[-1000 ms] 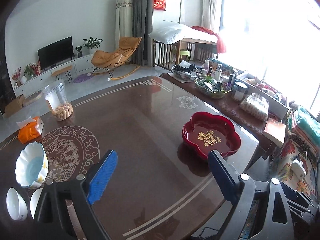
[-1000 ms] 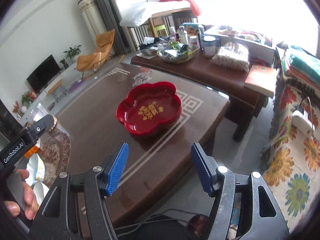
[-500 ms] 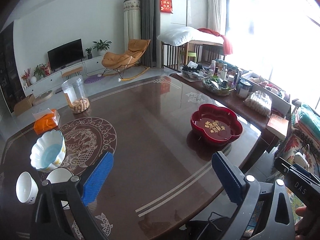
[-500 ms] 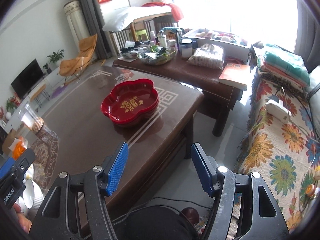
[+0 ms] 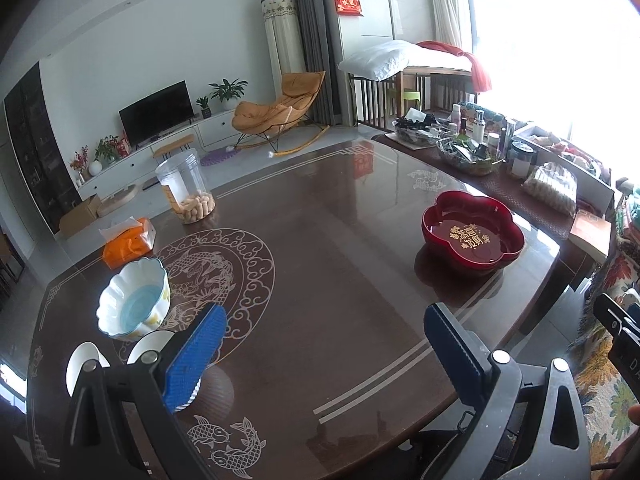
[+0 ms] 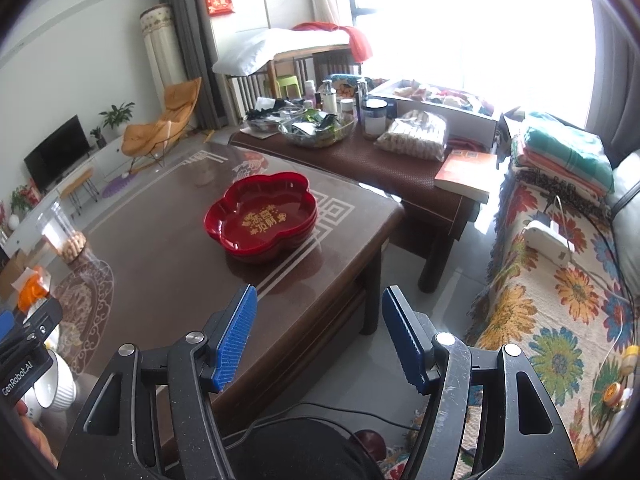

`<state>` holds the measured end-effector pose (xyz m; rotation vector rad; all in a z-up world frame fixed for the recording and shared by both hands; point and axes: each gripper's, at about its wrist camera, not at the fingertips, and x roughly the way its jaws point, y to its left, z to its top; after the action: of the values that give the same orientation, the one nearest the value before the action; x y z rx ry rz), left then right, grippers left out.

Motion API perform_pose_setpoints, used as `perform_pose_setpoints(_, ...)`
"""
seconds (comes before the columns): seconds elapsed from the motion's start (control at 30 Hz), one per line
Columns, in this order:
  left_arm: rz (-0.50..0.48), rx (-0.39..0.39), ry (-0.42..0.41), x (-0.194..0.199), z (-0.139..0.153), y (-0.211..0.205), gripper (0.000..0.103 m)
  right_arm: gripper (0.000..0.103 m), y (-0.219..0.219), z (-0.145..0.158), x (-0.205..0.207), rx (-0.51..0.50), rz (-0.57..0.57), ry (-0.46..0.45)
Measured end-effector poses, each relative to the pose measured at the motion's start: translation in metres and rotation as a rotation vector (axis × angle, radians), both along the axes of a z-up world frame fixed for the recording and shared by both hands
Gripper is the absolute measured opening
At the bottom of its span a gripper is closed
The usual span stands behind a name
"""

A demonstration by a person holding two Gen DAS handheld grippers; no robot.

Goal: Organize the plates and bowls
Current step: 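Move both tools back over the white bowls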

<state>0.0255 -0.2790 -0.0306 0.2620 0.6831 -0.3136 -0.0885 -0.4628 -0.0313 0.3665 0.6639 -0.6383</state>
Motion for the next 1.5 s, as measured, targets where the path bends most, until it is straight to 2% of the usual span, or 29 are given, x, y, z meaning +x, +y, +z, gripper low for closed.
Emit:
perform_pose_setpoints(0.2, -0.024, -0.011, 0.041, -0.002, 0.002, 0.006, 0.099, 0.069, 0.009, 0.005, 0.006, -0.021, 0.035, -0.008)
perform_pose_setpoints(0.37, -0.012, -0.028, 0.09, -0.007, 0.012, 0.021, 0.099, 0.069, 0.032, 0.03, 0.003, -0.121, 0.097, -0.08)
perform_pose_setpoints(0.43, -0.009, -0.034, 0.099, -0.009, 0.017, 0.026, 0.099, 0.069, 0.04, 0.038, 0.006, -0.122, 0.14, -0.107)
perform_pose_setpoints(0.6, 0.002, -0.023, 0.064, -0.018, 0.027, 0.034, 0.099, 0.069, 0.059, 0.049, 0.013, -0.119, 0.197, -0.124)
perform_pose_setpoints(0.67, 0.011, -0.025, 0.054, -0.02, 0.03, 0.04, 0.099, 0.074, 0.066, 0.053, 0.013, -0.129, 0.217, -0.123)
perform_pose_setpoints(0.87, 0.01, -0.047, 0.07, -0.022, 0.033, 0.05, 0.099, 0.074, 0.078, 0.063, 0.007, -0.147, 0.252, -0.142)
perform_pose_setpoints(0.93, -0.003, -0.05, 0.089, -0.024, 0.03, 0.054, 0.099, 0.076, 0.081, 0.06, 0.008, -0.153, 0.259, -0.121)
perform_pose_setpoints(1.0, -0.013, -0.047, 0.111, -0.026, 0.022, 0.062, 0.099, 0.076, 0.081, 0.051, 0.013, -0.116, 0.289, -0.081)
perform_pose_setpoints(1.2, 0.031, -0.056, 0.227, -0.03, -0.01, 0.11, 0.099, 0.076, 0.11, 0.017, 0.014, -0.042, 0.37, -0.038)
perform_pose_setpoints(1.33, 0.124, -0.059, 0.156, -0.038, 0.004, 0.149, 0.099, 0.076, 0.147, 0.01, 0.028, -0.006, 0.483, -0.007)
perform_pose_setpoints(1.5, 0.29, -0.078, 0.056, -0.045, 0.032, 0.211, 0.099, 0.076, 0.205, 0.034, 0.039, 0.002, 0.671, -0.031)
